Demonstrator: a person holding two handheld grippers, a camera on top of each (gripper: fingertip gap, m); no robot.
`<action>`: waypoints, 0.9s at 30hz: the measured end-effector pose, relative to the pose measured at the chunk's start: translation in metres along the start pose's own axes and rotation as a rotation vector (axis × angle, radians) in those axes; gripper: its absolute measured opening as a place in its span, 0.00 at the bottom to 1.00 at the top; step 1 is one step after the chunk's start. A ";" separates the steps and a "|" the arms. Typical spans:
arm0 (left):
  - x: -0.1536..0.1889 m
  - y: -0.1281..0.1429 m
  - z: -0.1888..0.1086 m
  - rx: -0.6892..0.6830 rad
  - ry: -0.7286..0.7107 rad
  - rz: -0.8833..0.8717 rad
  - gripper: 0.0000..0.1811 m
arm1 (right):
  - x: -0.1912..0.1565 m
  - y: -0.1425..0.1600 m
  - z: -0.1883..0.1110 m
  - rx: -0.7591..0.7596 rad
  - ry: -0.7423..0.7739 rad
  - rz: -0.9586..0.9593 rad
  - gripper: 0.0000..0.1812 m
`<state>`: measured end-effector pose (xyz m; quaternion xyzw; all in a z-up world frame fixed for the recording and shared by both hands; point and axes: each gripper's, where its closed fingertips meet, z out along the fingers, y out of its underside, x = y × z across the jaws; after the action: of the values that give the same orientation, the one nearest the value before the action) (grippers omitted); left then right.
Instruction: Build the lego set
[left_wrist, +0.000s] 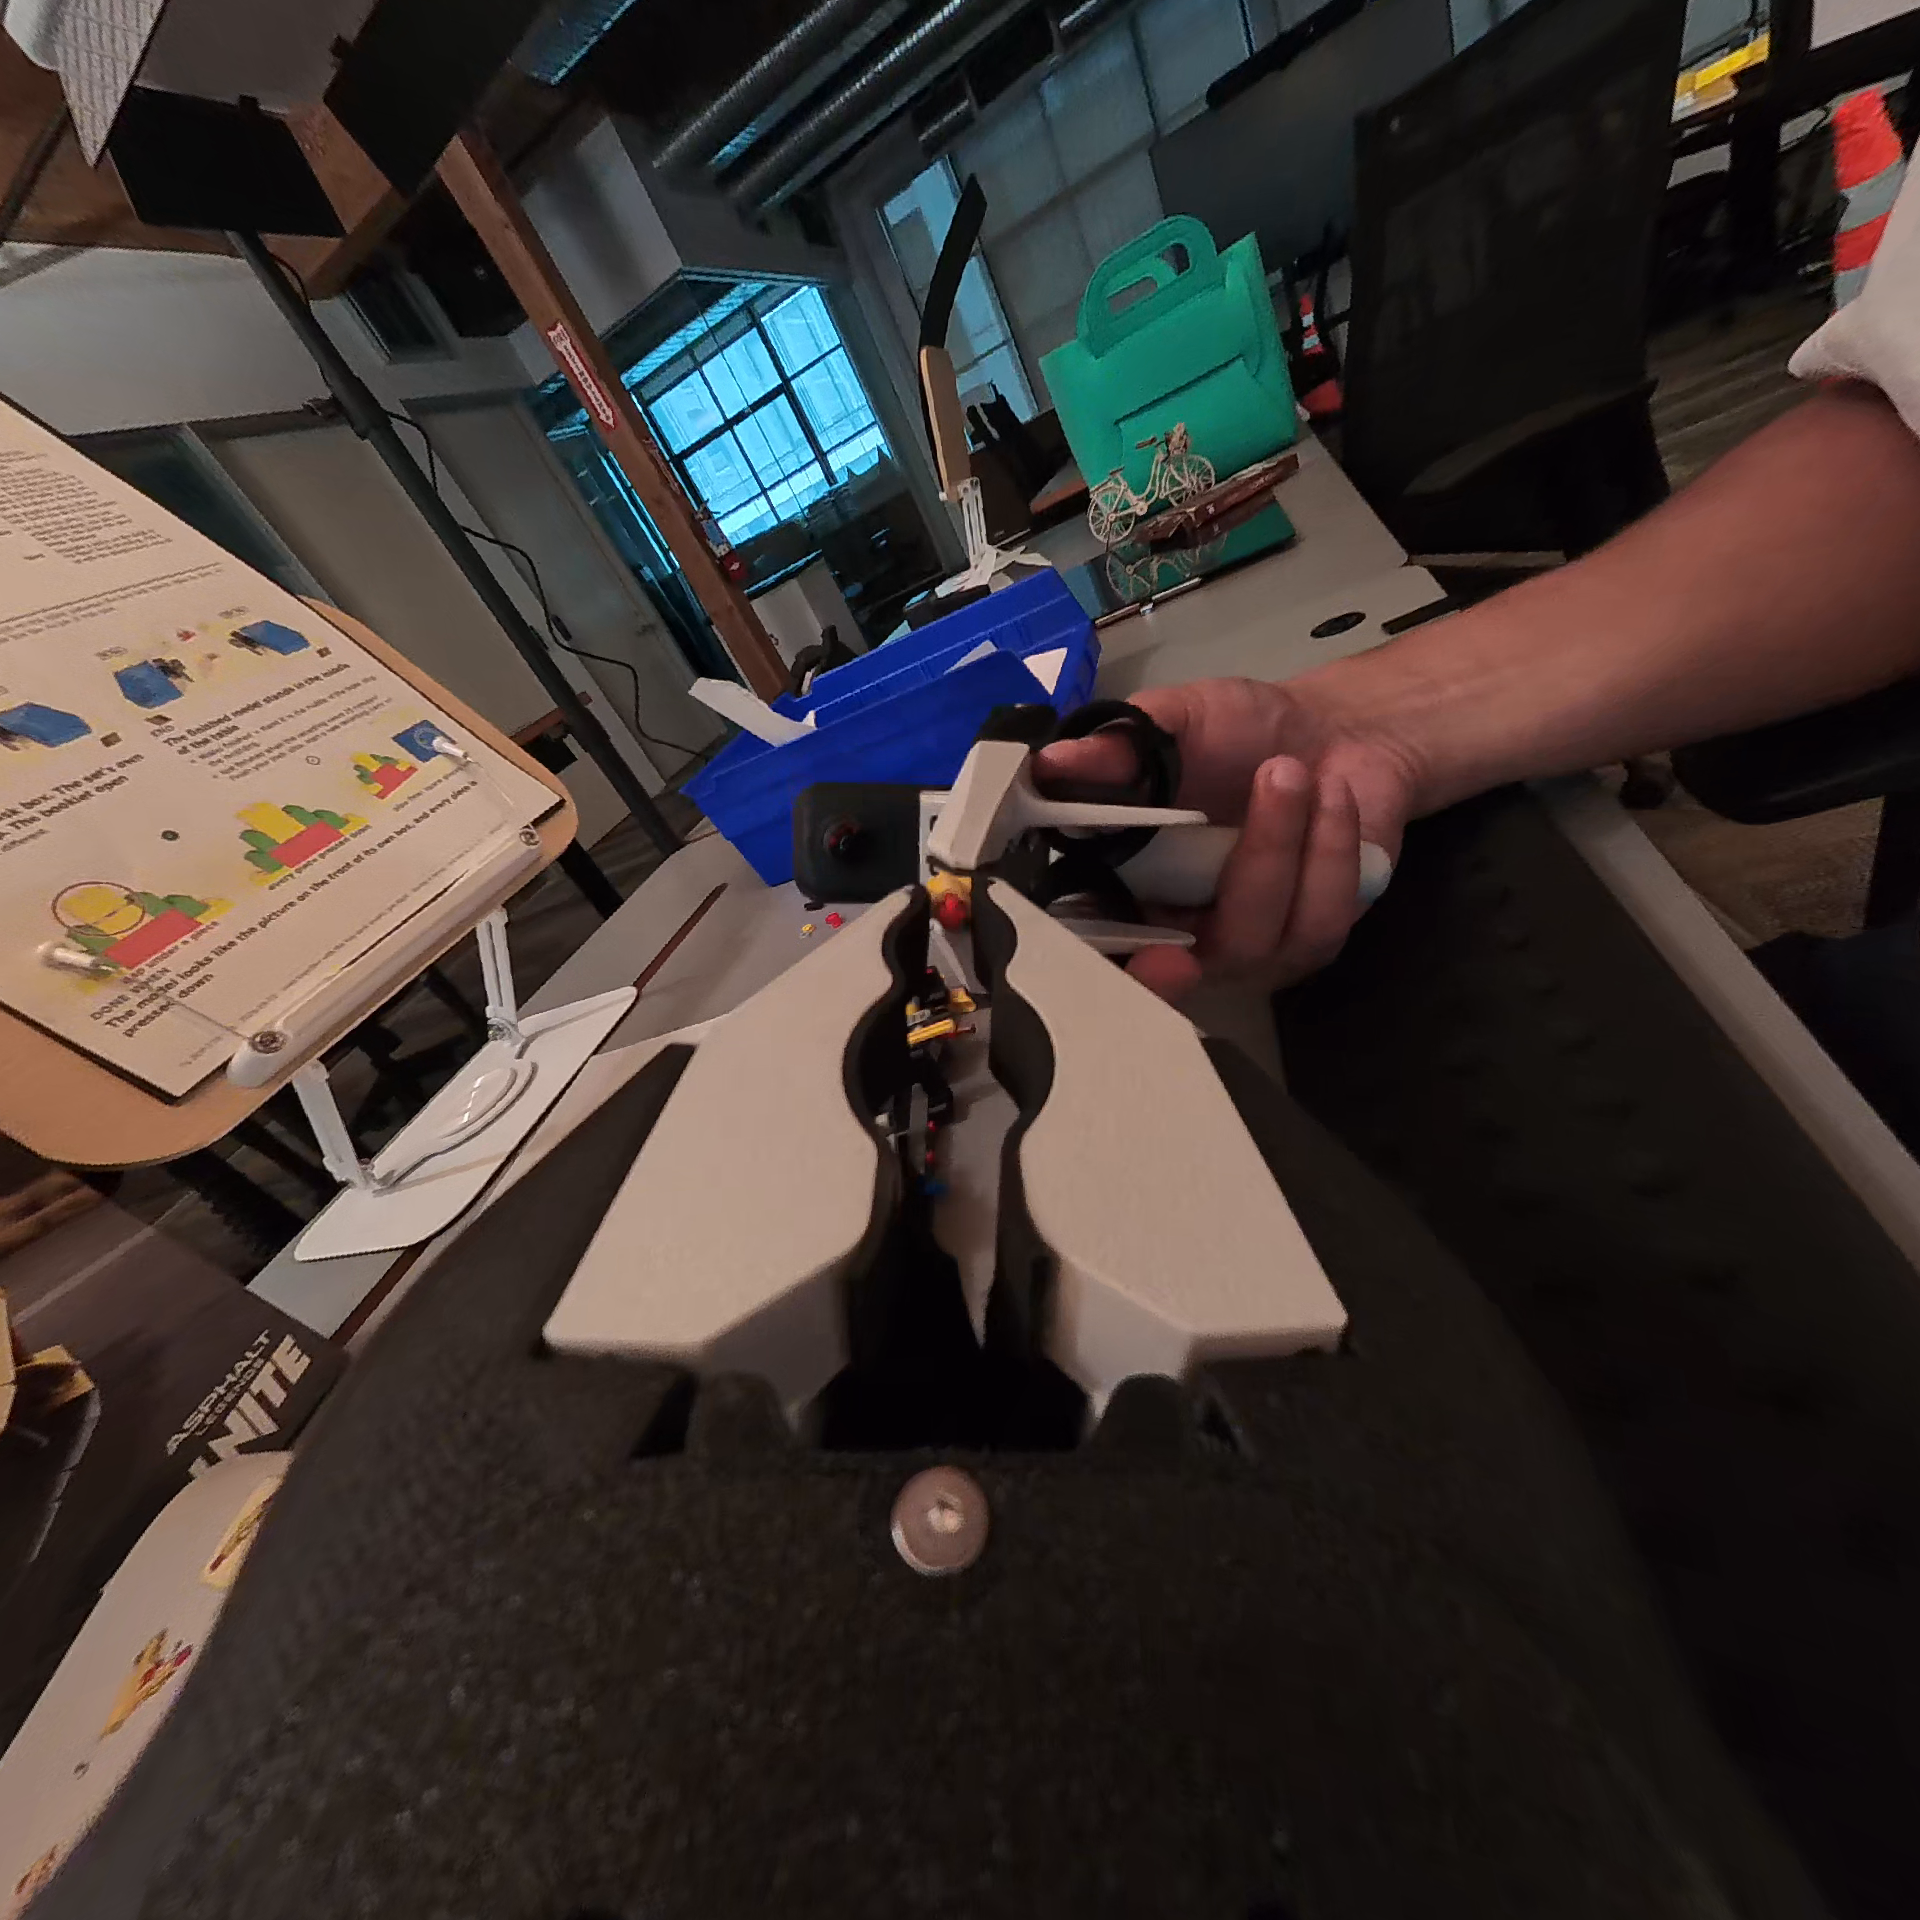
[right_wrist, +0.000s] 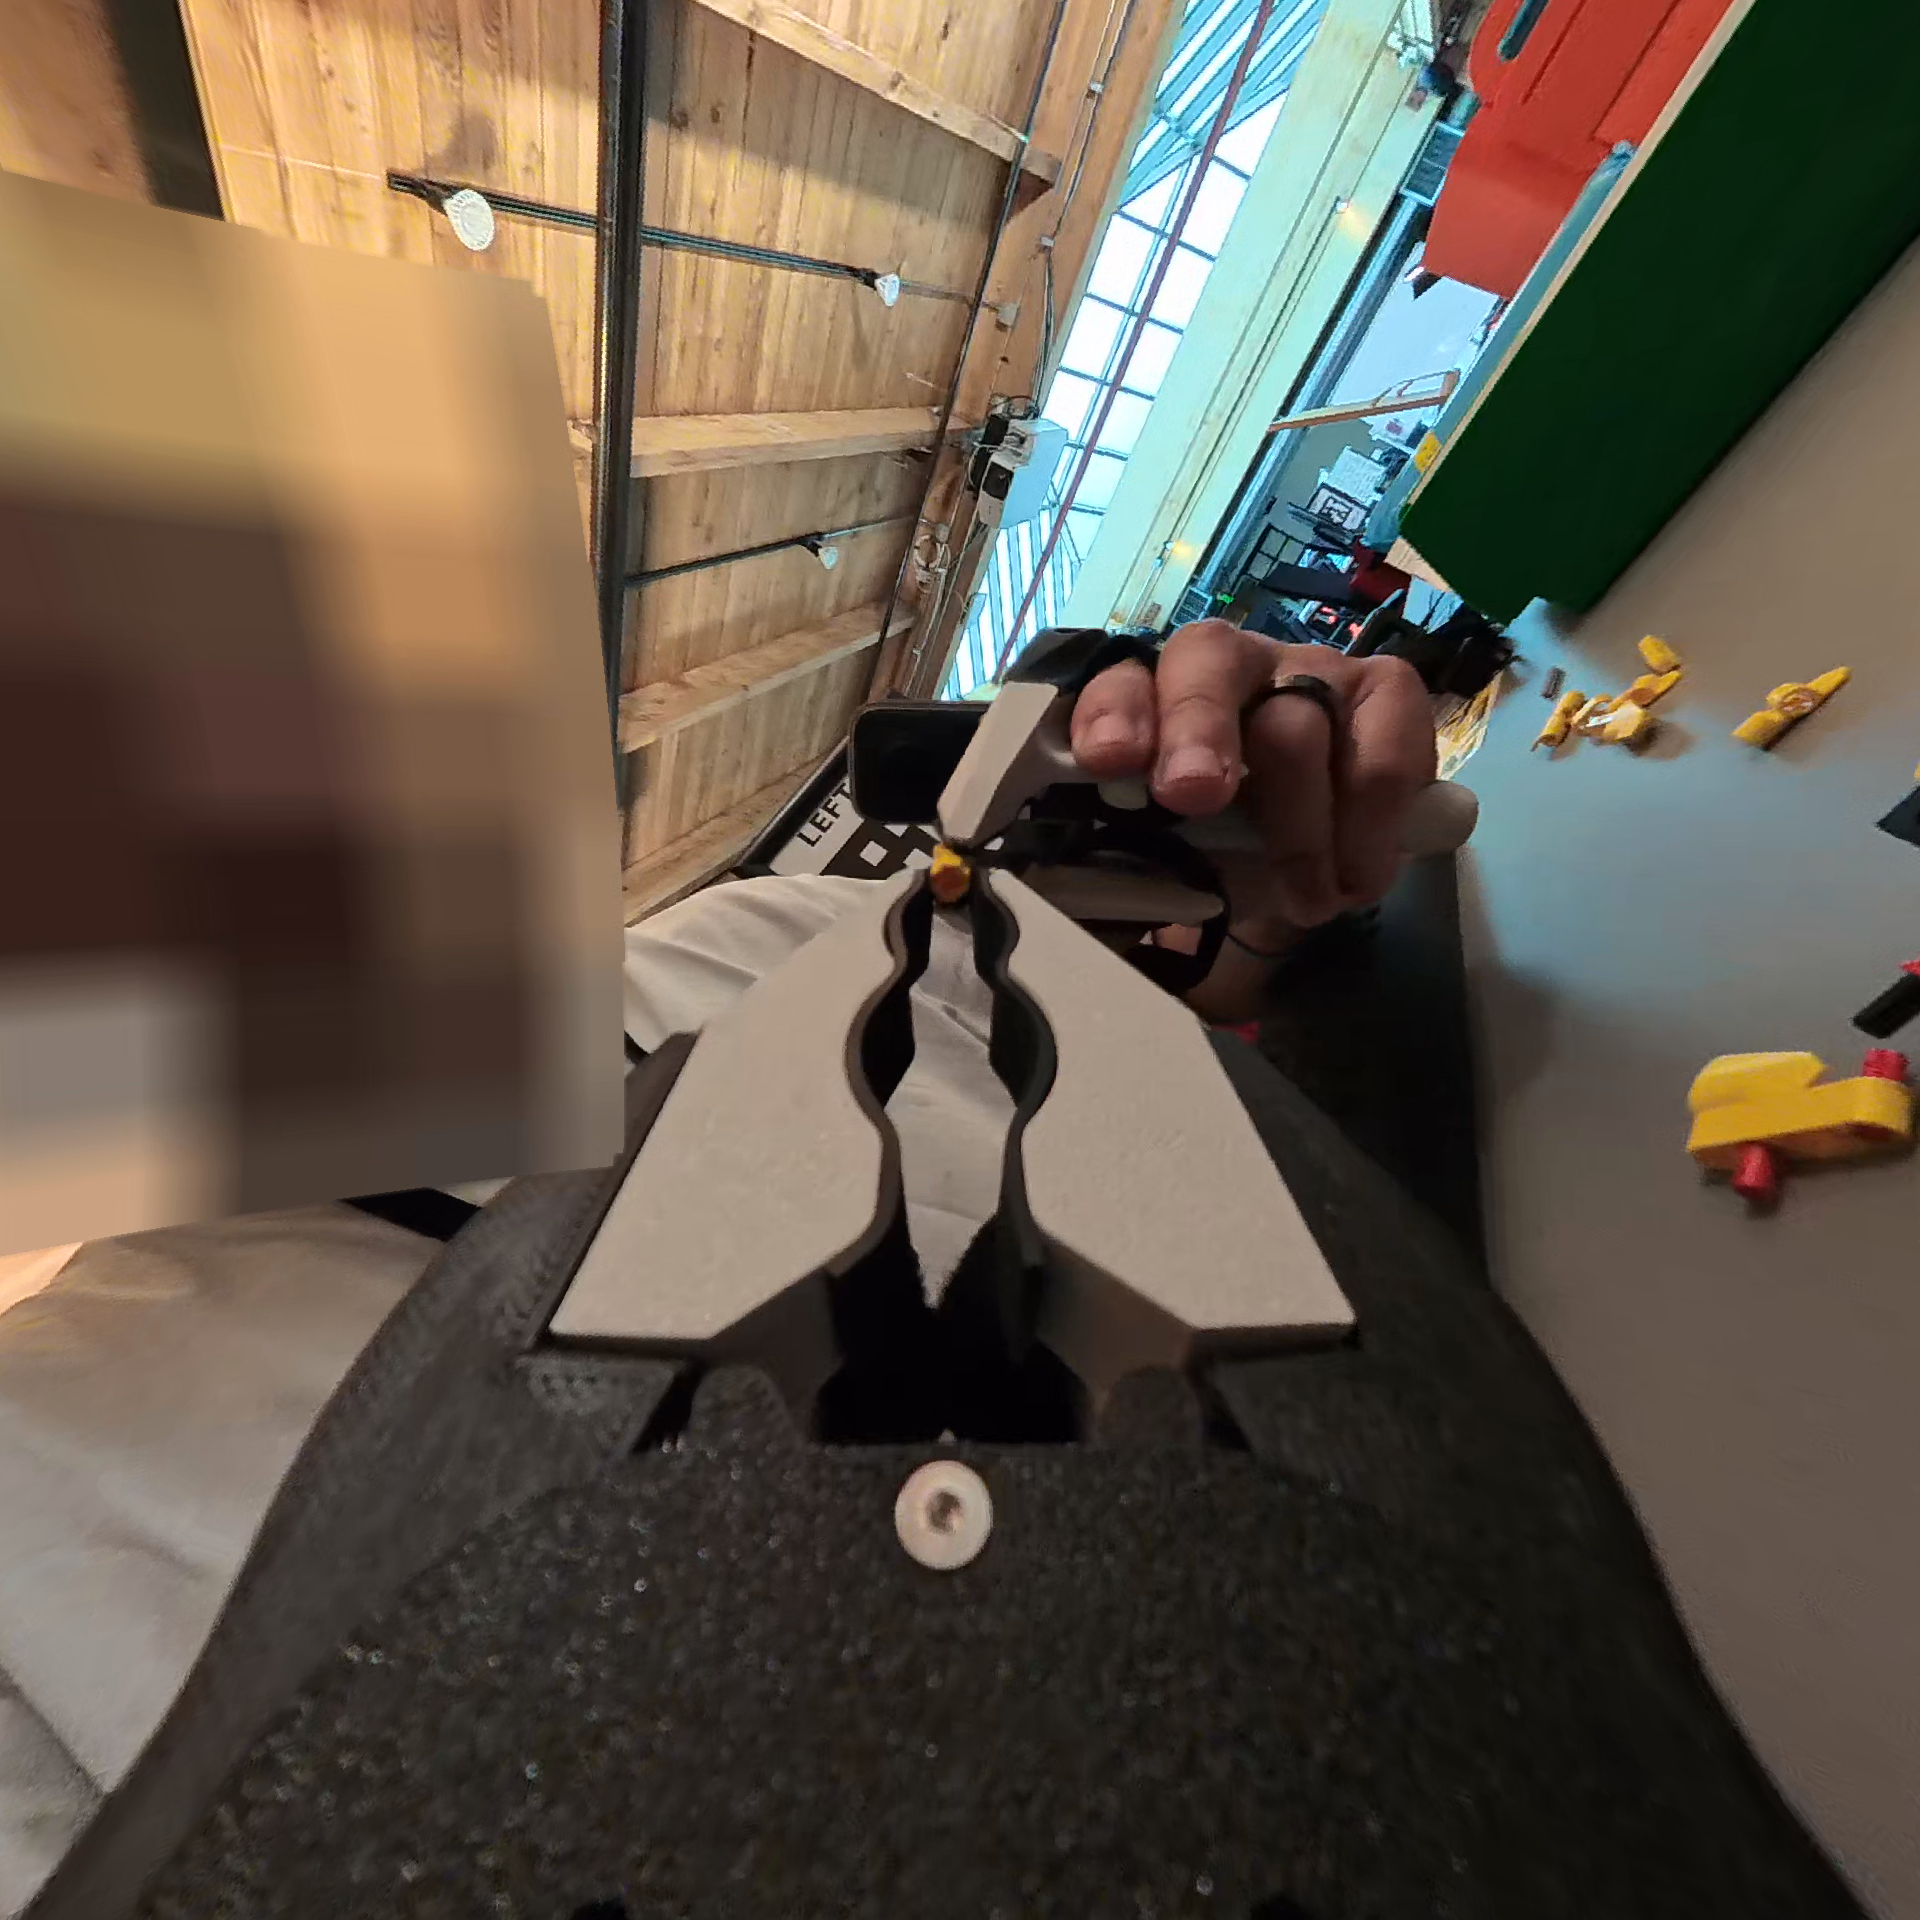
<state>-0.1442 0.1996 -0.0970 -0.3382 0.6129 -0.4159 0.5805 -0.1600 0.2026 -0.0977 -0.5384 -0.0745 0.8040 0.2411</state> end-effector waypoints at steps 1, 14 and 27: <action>0.000 0.002 0.001 -0.007 0.001 -0.010 0.04 | 0.001 0.000 -0.002 -0.013 0.020 -0.014 0.03; -0.010 0.047 0.005 -0.135 0.104 -0.445 0.04 | 0.059 0.011 -0.148 -0.738 1.168 -0.957 0.11; 0.002 0.024 -0.006 0.008 0.293 -0.635 0.04 | 0.092 0.030 -0.140 -0.993 0.759 -0.975 0.02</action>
<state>-0.1484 0.2090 -0.1194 -0.4467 0.5522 -0.6222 0.3292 -0.0706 0.1996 -0.2426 -0.7269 -0.5648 0.2420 0.3066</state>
